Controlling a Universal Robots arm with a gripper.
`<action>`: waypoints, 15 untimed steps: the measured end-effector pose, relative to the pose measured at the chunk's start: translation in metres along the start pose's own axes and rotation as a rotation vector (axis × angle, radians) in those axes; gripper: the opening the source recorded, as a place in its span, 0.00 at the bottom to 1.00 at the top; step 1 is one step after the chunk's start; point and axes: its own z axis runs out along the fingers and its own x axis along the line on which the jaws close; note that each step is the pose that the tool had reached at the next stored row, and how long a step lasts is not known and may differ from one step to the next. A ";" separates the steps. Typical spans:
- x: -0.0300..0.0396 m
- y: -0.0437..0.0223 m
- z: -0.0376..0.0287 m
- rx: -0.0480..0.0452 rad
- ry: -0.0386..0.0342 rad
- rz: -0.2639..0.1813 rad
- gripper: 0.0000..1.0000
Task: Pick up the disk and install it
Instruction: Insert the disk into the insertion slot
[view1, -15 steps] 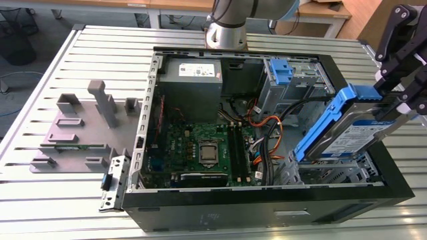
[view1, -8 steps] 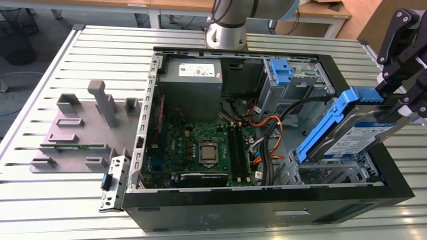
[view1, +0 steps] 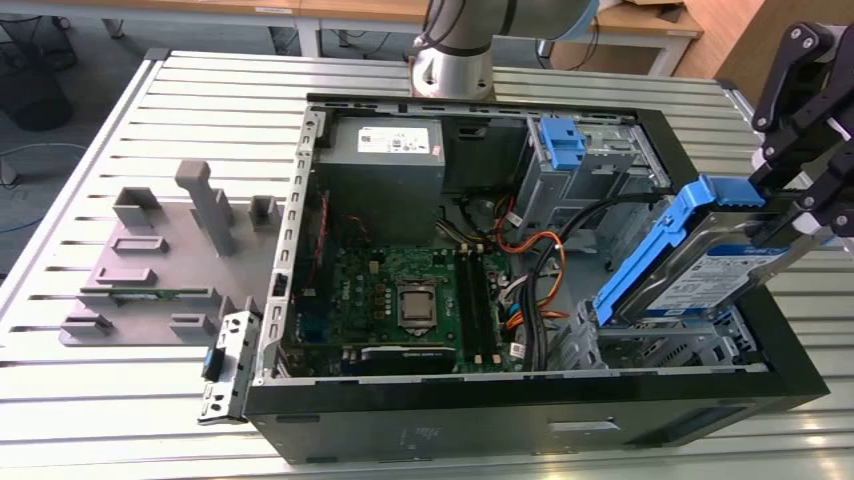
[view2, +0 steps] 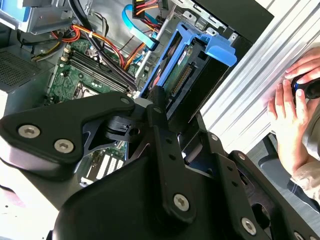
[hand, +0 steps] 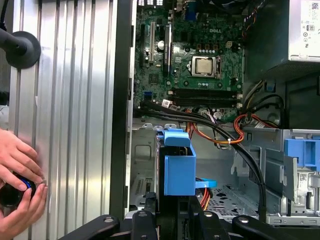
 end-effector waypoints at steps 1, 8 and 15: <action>-0.0002 -0.0001 0.0004 0.0000 -0.0002 0.000 0.35; -0.0027 -0.0009 0.0018 0.0000 -0.0002 0.001 0.35; -0.0066 -0.0012 0.0036 0.0001 -0.0002 0.003 0.35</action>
